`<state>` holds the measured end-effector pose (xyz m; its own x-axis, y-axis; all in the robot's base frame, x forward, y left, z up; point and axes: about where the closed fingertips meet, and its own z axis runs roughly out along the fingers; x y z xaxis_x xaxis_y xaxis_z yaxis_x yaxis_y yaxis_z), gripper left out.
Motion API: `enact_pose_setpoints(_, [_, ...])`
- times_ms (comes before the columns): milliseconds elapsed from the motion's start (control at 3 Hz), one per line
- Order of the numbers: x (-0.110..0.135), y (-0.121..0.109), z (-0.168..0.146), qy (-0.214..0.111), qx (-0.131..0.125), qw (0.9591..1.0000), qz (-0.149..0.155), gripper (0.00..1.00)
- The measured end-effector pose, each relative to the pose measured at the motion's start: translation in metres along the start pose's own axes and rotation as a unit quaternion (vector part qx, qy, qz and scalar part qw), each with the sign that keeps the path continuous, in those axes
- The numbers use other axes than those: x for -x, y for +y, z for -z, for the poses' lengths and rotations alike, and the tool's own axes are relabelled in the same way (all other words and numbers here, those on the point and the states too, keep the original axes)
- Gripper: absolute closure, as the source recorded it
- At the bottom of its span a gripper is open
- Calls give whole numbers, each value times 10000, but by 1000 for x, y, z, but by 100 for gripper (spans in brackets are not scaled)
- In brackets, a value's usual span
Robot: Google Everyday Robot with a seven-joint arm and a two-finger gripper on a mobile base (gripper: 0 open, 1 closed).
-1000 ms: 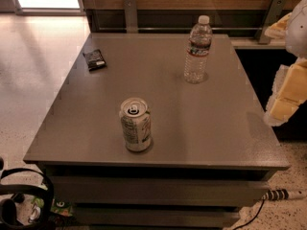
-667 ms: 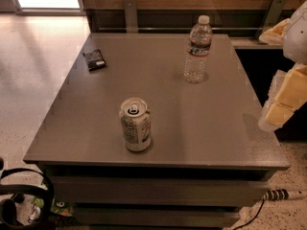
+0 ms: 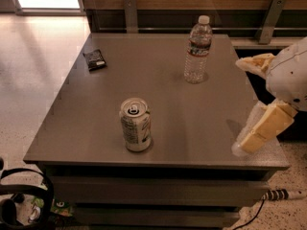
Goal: Move 7up can near rxbar chocolate
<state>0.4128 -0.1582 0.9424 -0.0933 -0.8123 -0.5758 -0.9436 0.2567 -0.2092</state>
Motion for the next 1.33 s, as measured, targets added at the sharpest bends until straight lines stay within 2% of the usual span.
enact_pose_setpoints(333, [17, 14, -24, -864, 53, 9962, 86, 0])
enact_pose_setpoints(667, [54, 29, -43, -1860, 369, 9816, 202, 0])
enact_pose_setpoints(1000, [82, 32, -36, -2318, 450, 9716, 147, 0])
enact_pose_setpoints(1333, [80, 30, -46, -2353, 502, 9705, 132, 0])
